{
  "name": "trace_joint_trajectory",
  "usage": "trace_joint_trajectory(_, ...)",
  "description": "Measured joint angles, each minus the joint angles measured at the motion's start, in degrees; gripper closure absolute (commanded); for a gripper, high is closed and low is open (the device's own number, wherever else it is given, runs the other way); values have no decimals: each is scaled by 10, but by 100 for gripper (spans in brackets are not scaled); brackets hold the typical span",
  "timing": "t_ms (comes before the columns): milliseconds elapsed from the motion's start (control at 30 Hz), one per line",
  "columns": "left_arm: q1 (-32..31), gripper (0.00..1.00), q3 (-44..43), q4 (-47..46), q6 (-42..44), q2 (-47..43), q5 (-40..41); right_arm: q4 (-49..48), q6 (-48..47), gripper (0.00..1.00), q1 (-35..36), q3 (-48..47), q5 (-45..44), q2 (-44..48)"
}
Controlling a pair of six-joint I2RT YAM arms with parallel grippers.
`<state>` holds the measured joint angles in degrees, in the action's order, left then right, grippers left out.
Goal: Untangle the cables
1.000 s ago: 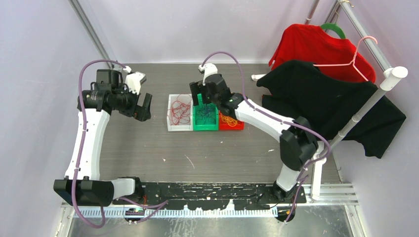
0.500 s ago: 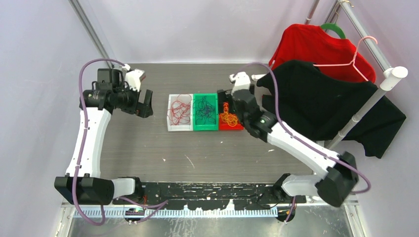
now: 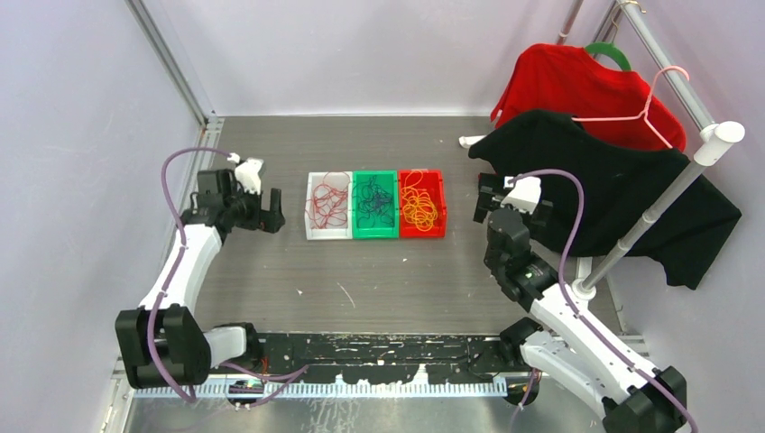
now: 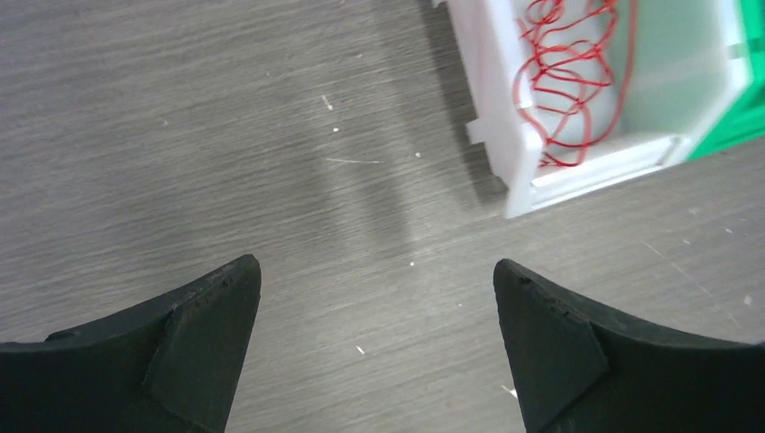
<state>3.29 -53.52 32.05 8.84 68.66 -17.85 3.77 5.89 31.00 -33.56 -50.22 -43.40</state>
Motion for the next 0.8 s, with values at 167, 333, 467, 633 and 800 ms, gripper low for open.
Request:
trace_joint_trajectory(167,12,0,152,-193,-26,-11,7,-40,18,0,-91,54,-24,-28)
trace_joint_trajectory(333,12,0,260,-358,-54,-2,8,-99,65,0,-206,87,-24,-86)
trace_joint_trajectory(467,12,1,310,-512,-64,33,14,-181,76,0,-233,123,-10,-149)
trace_joint_trajectory(633,12,1,343,-621,-75,73,29,-310,66,0,-234,155,30,-251)
trace_joint_trajectory(800,12,0,361,-730,-92,89,29,-428,48,0,-235,159,68,-351)
